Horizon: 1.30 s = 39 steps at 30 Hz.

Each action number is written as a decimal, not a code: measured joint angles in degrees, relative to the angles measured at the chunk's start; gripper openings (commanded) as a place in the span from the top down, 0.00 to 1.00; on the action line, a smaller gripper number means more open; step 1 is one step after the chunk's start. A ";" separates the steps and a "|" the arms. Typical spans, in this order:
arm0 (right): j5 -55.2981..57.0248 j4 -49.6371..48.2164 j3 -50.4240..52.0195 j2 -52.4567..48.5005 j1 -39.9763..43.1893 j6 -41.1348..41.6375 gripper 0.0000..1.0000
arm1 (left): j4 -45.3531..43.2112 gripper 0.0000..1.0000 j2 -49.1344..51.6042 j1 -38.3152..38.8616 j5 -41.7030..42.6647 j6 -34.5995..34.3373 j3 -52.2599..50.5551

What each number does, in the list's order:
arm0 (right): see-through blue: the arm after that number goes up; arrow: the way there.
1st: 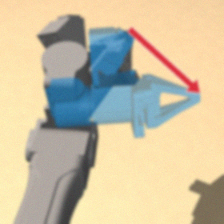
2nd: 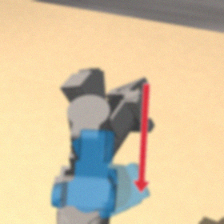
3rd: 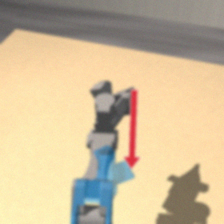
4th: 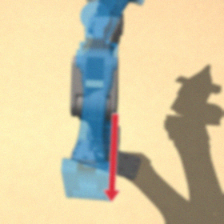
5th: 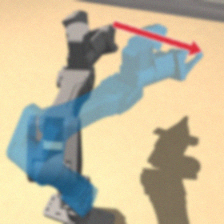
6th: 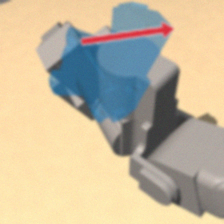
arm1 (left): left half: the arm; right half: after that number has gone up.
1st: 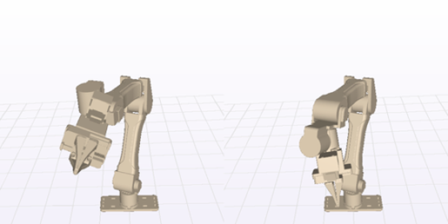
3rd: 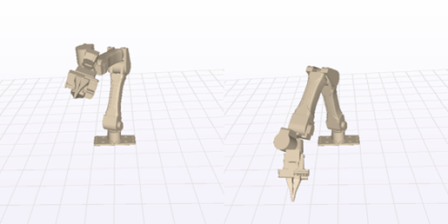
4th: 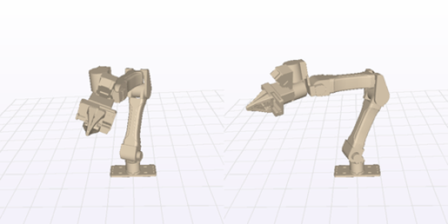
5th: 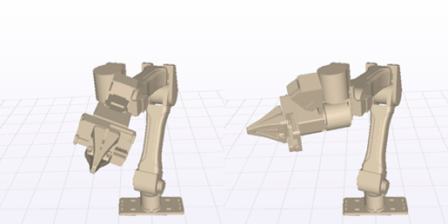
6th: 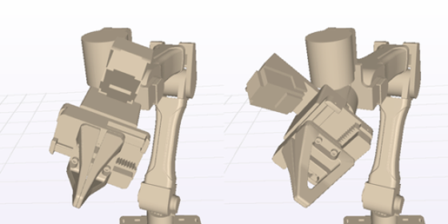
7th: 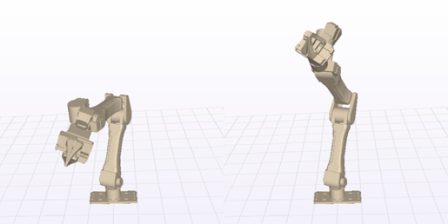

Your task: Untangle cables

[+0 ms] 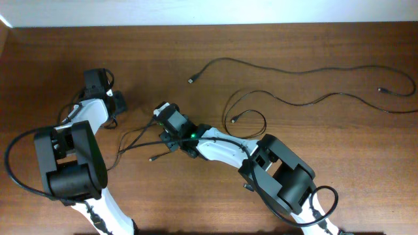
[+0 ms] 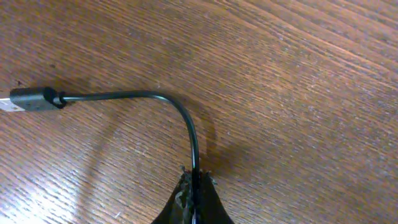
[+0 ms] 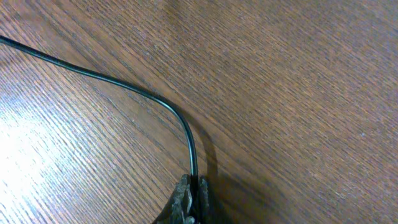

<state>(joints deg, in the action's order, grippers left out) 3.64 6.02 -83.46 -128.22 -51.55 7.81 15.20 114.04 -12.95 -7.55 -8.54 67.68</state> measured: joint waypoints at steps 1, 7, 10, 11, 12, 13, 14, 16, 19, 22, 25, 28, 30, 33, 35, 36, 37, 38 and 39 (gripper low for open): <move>-0.07 0.20 -0.02 0.00 0.13 0.24 0.96 | -0.02 1.00 0.00 0.00 0.00 0.07 0.00; -0.66 11.52 -1.40 2.38 3.41 2.36 0.96 | 0.81 1.00 -0.02 0.00 -1.01 0.04 0.04; -0.44 18.88 -0.79 5.88 6.69 3.65 0.96 | 2.56 1.00 -1.51 0.00 -1.51 0.09 -0.07; -0.31 22.53 -0.63 9.20 8.00 4.00 0.96 | 3.15 1.00 -3.72 0.00 -1.55 0.07 -0.07; -0.13 24.11 -0.63 12.48 8.61 4.07 0.96 | 3.91 1.00 -7.04 0.00 -1.70 0.09 -0.07; 0.20 27.39 -0.70 15.82 8.94 4.17 0.96 | 5.03 1.00 -10.03 0.00 -1.84 0.07 -0.07; 1.09 32.41 -0.70 20.50 9.51 4.20 0.96 | 6.49 1.00 -15.63 0.00 -1.99 -0.42 -0.07; 1.95 36.15 -0.79 24.09 10.43 4.22 0.96 | 7.87 1.00 -19.50 -0.07 -2.05 -1.40 -0.07; 5.27 46.45 -0.74 29.99 15.80 5.51 0.96 | 12.50 1.00 -28.63 -0.76 -2.27 -5.01 -0.07; 7.19 52.92 -0.72 33.18 22.84 5.90 0.96 | 17.16 1.00 -32.98 -0.96 -2.36 -8.66 -0.07; 7.78 58.42 -0.72 34.99 32.22 5.88 0.96 | 23.50 1.00 -33.40 -0.96 -1.68 -13.09 -0.07; 8.20 62.49 -0.72 36.41 43.56 4.15 0.96 | 28.04 1.00 -33.42 -0.96 2.78 -17.55 -0.07; 7.80 63.43 -0.72 37.40 48.57 2.69 0.96 | 30.01 1.00 -33.42 -0.96 7.43 -20.72 -0.07; 6.40 64.06 -0.72 39.28 58.27 2.12 0.96 | 32.61 1.00 -33.42 -0.90 14.95 -24.59 -0.07; 4.66 64.35 -0.72 39.56 63.39 1.99 0.96 | 34.10 1.00 -33.42 -0.39 16.76 -26.21 -0.07; 3.69 64.39 -0.72 39.56 65.51 1.90 0.96 | 34.58 1.00 -33.42 0.26 17.22 -26.62 -0.07; 2.71 64.41 -0.72 39.56 67.84 1.81 0.96 | 34.84 1.00 -33.42 1.27 17.35 -26.99 -0.07; 1.92 64.43 -0.72 39.56 70.05 1.68 0.96 | 34.95 1.00 -33.42 2.78 17.64 -27.30 -0.07; 1.16 64.46 -0.72 39.56 72.37 1.60 0.96 | 34.95 1.00 -33.42 4.20 17.75 -27.36 -0.07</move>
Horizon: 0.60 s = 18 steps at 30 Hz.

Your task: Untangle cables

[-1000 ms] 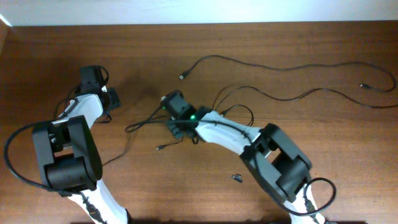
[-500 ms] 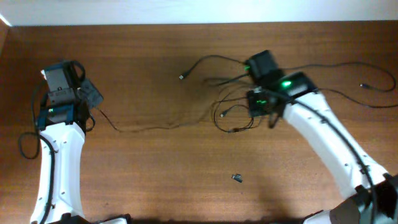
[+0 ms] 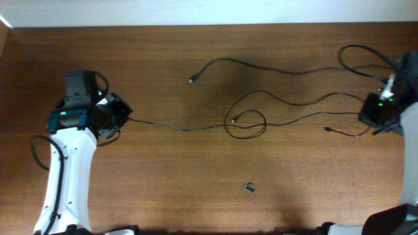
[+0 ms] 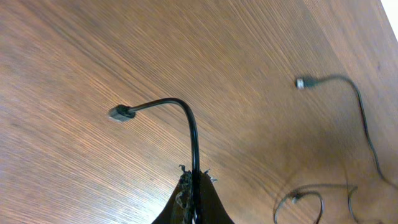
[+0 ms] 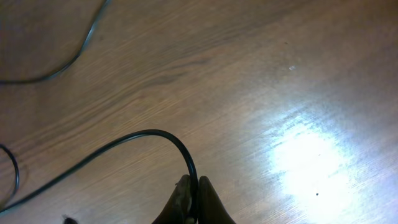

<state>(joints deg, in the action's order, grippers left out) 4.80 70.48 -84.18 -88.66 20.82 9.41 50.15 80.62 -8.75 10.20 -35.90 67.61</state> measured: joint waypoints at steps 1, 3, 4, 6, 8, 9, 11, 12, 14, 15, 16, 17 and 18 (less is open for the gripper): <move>-0.44 0.00 0.00 0.00 2.03 -0.17 0.96 | 0.00 1.00 0.00 1.57 0.11 -0.20 0.00; -0.92 -0.02 0.00 0.00 3.56 -0.17 0.96 | 0.00 1.00 0.00 4.87 -0.66 -0.22 0.00; -1.29 -0.48 0.00 0.00 4.39 -0.24 0.96 | -0.02 1.00 0.00 8.79 -1.97 -0.24 0.00; -1.46 -1.60 0.02 0.00 5.70 -0.28 0.96 | 0.00 1.00 0.00 12.68 -3.91 -0.35 0.00; -1.51 -3.82 0.02 0.00 6.67 -0.35 0.96 | 0.02 1.00 0.00 16.74 -6.91 -0.55 0.00; -1.46 -4.57 0.02 0.00 7.39 -0.35 0.96 | 0.22 1.00 0.00 19.32 -8.72 -1.03 0.00; -1.68 -5.81 0.02 0.00 8.52 -0.39 0.96 | 0.70 1.00 0.24 21.00 -10.36 -1.70 0.00; -1.68 -6.27 0.02 0.00 9.31 -0.35 0.96 | 0.87 1.00 0.79 21.77 -11.10 -2.45 0.00; -1.66 -6.97 0.02 0.00 10.95 -0.39 0.96 | 0.94 1.00 2.78 22.97 -11.82 -3.45 -0.02; -1.68 -7.37 0.02 0.00 12.02 -0.37 0.96 | 0.94 1.00 4.04 23.58 -12.11 -3.87 -0.02; -1.68 -7.76 0.02 0.00 13.14 -0.39 0.96 | 1.03 1.00 5.49 24.39 -12.20 -4.24 -0.02; -1.68 -7.93 0.02 0.00 13.77 -0.37 0.96 | 1.05 1.00 6.43 24.85 -12.20 -4.28 -0.02; -1.68 -8.07 0.02 0.00 15.06 -0.37 0.96 | 1.01 1.00 7.72 25.62 -12.24 -4.31 -0.02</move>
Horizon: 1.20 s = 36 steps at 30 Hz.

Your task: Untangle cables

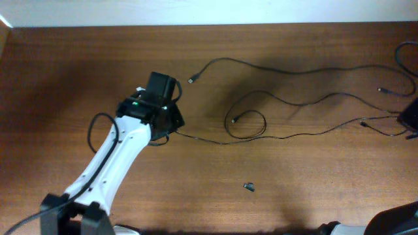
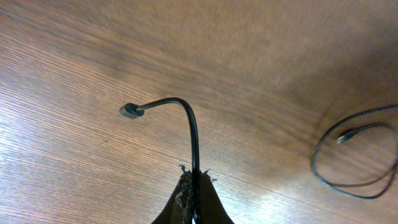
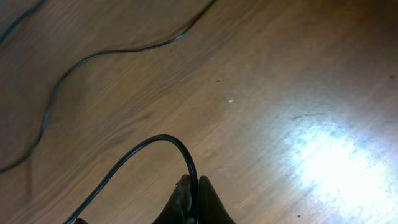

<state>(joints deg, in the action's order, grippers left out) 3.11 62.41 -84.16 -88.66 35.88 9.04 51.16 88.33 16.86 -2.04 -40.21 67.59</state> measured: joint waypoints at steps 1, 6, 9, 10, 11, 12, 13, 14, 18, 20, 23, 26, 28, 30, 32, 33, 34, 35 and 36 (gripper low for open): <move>-0.02 -0.20 0.00 0.00 1.42 0.00 0.96 | -0.04 1.00 1.27 0.81 0.00 -0.17 0.00; 0.00 -1.86 0.00 0.00 5.97 0.02 0.96 | -1.46 1.00 4.22 4.98 -0.20 -1.38 -0.09; 1.16 -3.76 0.00 0.00 7.02 0.00 0.96 | -2.86 1.00 5.42 9.27 -0.59 -1.46 -0.09; 1.97 -4.31 0.00 0.00 7.15 0.00 0.96 | -2.86 1.00 5.84 10.08 -0.70 -1.46 -0.09; 2.93 -5.22 0.00 0.00 7.39 0.02 0.96 | -2.99 1.00 6.58 11.21 -1.01 -1.46 -0.09; 3.41 -5.75 0.00 0.00 7.80 -0.02 0.96 | -3.02 1.00 7.67 12.37 -1.18 -1.46 -0.09; 3.65 -6.34 0.00 -0.07 8.17 -0.02 0.96 | -3.21 1.00 8.52 13.20 -1.25 -1.44 -0.09; 3.98 -8.02 0.00 -0.35 8.94 -0.02 0.96 | -3.56 1.00 9.29 13.97 -1.27 -1.46 -0.09; 4.55 -12.35 0.02 -2.93 11.45 -0.02 0.96 | -3.82 1.00 12.33 15.65 -1.36 -1.46 -0.09; 4.57 -13.92 0.02 -4.61 12.50 0.02 0.96 | -3.91 1.00 12.72 15.65 -1.40 -2.21 -0.09; 4.57 -16.50 0.02 -7.67 12.68 0.02 0.96 | -5.38 1.00 13.31 16.13 -1.46 -4.02 -0.11; 4.57 -18.10 0.02 -10.62 12.68 0.00 0.96 | -7.50 1.00 14.86 17.11 -1.49 -4.68 -0.11; 4.57 -19.91 0.02 -13.25 12.68 -0.04 0.96 | -9.05 1.00 16.39 18.14 -1.51 -4.87 -0.11; 4.57 -21.38 0.02 -15.21 12.70 0.00 0.96 | -11.50 1.00 17.16 18.86 -1.66 -4.94 -0.20; 4.57 -22.82 0.02 -17.55 12.70 0.00 0.96 | -14.01 1.00 18.29 19.19 -1.88 -5.07 -0.20; 4.57 -23.37 0.02 -18.49 12.68 -0.02 0.96 | -14.75 1.00 19.02 19.19 -2.21 -5.07 -0.20; 4.57 -23.89 0.02 -19.85 12.68 -0.02 0.96 | -15.13 1.00 20.02 19.19 -3.02 -5.09 -0.20; 4.57 -24.52 0.02 -20.59 12.68 -0.02 0.96 | -15.21 1.00 20.65 19.19 -3.45 -5.09 -0.20; 4.57 -25.53 0.02 -21.51 12.70 -0.02 0.96 | -15.37 1.00 21.00 19.19 -3.82 -5.09 -0.20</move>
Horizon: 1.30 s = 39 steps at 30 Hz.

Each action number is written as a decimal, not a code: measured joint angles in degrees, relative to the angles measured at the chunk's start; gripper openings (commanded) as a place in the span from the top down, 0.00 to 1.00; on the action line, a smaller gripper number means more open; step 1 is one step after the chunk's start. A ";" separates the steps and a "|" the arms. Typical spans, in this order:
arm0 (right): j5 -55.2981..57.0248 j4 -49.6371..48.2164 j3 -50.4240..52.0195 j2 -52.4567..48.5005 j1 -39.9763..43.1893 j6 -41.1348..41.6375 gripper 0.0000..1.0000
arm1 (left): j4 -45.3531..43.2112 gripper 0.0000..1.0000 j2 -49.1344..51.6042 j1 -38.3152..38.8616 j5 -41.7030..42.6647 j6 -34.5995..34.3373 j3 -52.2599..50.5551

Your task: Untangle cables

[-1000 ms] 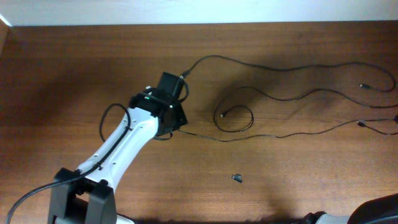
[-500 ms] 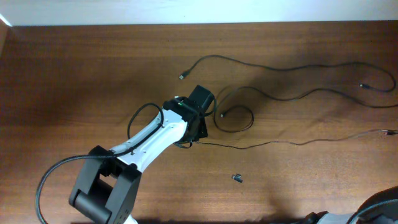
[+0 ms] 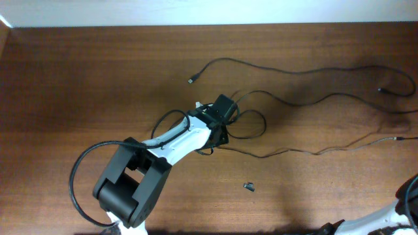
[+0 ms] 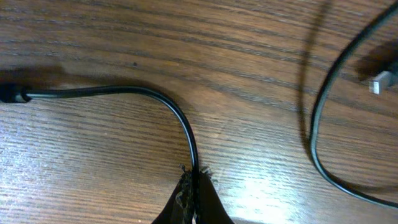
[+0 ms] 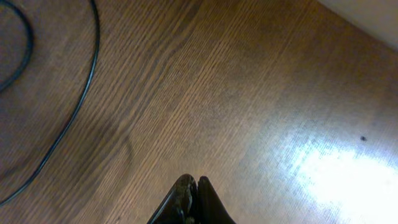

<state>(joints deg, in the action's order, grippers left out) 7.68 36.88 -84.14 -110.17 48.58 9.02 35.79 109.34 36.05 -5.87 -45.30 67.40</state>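
My left gripper point(image 4: 194, 182) is shut on a thin black cable point(image 4: 158, 98), which bends left to a plug point(image 4: 7, 93) lying on the wood. In the overhead view this cable point(image 3: 313, 151) runs from the left gripper at mid-table to a free end point(image 3: 396, 138) near the right edge. Next to the gripper lies a looped cable point(image 3: 256, 134) with its connector point(image 4: 379, 83). A long cable point(image 3: 287, 70) crosses the back of the table. My right gripper point(image 5: 191, 182) is shut with nothing in it, and a cable point(image 5: 92, 68) lies to its upper left.
A small dark piece point(image 3: 249, 187) lies on the wooden table point(image 3: 78, 78) in front of the cables. The left arm point(image 3: 176, 140) reaches from the front left to the middle. Only a bit of the right arm point(image 3: 410, 196) shows at the front right corner.
My left gripper has moved right with its cable end, from centre-left to beside the loop. My right gripper has let go of its cable, and the cable's end now lies near the right edge.
Both grippers were shut on cable close together at centre-left. Then they stood far apart at the left and right edges with one cable stretched between. The left then came to centre-left, and now sits by the loop. The right holds nothing.
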 measured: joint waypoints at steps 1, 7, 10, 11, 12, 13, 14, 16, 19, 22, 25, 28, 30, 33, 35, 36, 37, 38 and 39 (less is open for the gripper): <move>0.00 -0.44 0.00 -0.81 -0.02 0.02 0.96 | -0.15 1.00 0.20 0.00 -0.35 0.00 0.00; -0.02 -5.27 0.04 -4.44 -0.02 0.02 0.96 | -1.92 1.00 0.28 0.00 -7.58 -0.02 0.00; -0.02 -7.19 0.04 -4.79 -0.02 -0.57 0.96 | -3.08 1.00 0.28 0.00 -9.42 0.00 0.00; -0.02 -7.48 0.04 -4.79 -0.02 -0.66 0.96 | -3.10 1.00 0.28 0.00 -9.53 0.00 0.00; -0.02 -7.87 0.04 -4.81 -0.02 -0.68 0.96 | -3.10 1.00 0.28 0.00 -9.64 -0.02 0.00; -0.02 -8.31 0.04 -4.81 -0.02 -0.76 0.96 | -3.10 1.00 0.28 0.00 -9.66 -0.02 0.00; -0.02 -8.50 0.04 -4.81 -0.02 -0.87 0.96 | -3.10 0.97 0.28 0.00 -9.64 -0.02 0.00; -0.02 -8.68 0.04 -4.83 -0.02 -0.92 0.96 | -3.08 0.93 0.28 0.26 -9.66 -0.02 0.00; 0.00 -8.70 0.04 -4.85 -0.02 -1.09 0.96 | -2.97 0.80 0.28 0.66 -10.05 -0.37 0.00; 0.00 -8.70 0.04 -4.85 0.00 -1.27 0.82 | -2.69 0.74 0.28 0.63 -10.25 -0.61 -0.02; 0.07 -8.72 0.04 -4.85 0.00 -1.33 0.48 | -2.67 0.74 0.28 0.63 -10.01 -0.63 -0.02; 0.26 -8.74 0.04 -4.85 0.00 -1.44 0.32 | -2.67 0.74 0.28 0.63 -9.99 -0.63 -0.04; 0.33 -8.74 0.04 -4.85 0.00 -1.44 0.24 | -2.67 0.74 0.28 0.63 -10.01 -0.63 -0.07; -0.35 -8.72 0.04 -4.85 0.00 -1.57 0.17 | -2.58 0.04 0.28 0.63 -10.01 -0.50 -0.07; -3.17 -8.55 0.04 -4.85 0.04 -2.05 0.14 | -1.60 0.01 0.28 0.63 -9.81 -0.63 -0.07; -4.26 -8.24 0.04 -4.85 0.04 -2.95 0.14 | -0.79 0.01 0.28 0.63 -9.75 -0.70 -0.07; -5.51 -8.02 0.04 -4.85 0.04 -3.65 0.13 | 0.22 0.01 0.28 0.61 -9.42 -0.61 -0.07; -6.69 -7.98 0.04 -4.76 0.04 -4.31 0.09 | 0.96 0.01 0.28 0.33 -8.50 -0.59 -0.07; -7.80 -7.72 0.04 -4.26 0.04 -4.72 0.03 | 1.53 0.01 0.28 -0.13 -7.63 -0.59 -0.07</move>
<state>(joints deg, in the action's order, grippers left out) -0.12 29.17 -84.09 -114.43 48.62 4.29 37.32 109.62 35.92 -13.50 -45.89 67.33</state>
